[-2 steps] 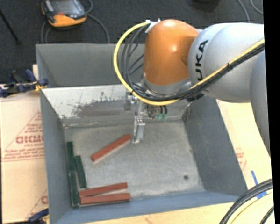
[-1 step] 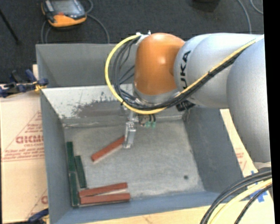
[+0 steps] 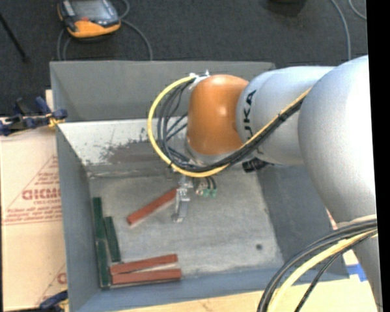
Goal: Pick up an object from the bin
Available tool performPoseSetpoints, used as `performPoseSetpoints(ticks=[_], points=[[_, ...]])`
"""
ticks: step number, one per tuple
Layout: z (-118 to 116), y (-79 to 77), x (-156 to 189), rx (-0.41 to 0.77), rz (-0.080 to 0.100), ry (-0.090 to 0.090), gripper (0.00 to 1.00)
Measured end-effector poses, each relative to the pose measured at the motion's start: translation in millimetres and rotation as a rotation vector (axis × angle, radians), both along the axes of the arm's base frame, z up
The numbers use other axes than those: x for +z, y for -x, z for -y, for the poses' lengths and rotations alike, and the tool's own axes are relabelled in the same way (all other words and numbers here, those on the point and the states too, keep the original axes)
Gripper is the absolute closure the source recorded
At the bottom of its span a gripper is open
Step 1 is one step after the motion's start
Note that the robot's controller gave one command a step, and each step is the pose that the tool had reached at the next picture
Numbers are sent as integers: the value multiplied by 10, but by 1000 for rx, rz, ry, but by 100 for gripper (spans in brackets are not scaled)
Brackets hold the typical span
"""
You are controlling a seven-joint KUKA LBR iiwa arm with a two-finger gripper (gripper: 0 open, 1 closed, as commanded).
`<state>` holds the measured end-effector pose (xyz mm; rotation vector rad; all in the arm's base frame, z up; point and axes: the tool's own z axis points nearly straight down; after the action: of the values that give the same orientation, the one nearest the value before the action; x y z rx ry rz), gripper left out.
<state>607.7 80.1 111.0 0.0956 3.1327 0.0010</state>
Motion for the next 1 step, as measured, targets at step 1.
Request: performPoseSetpoints(ticks=[1], points=[[-463, -102, -393, 406, -1, 1, 100]])
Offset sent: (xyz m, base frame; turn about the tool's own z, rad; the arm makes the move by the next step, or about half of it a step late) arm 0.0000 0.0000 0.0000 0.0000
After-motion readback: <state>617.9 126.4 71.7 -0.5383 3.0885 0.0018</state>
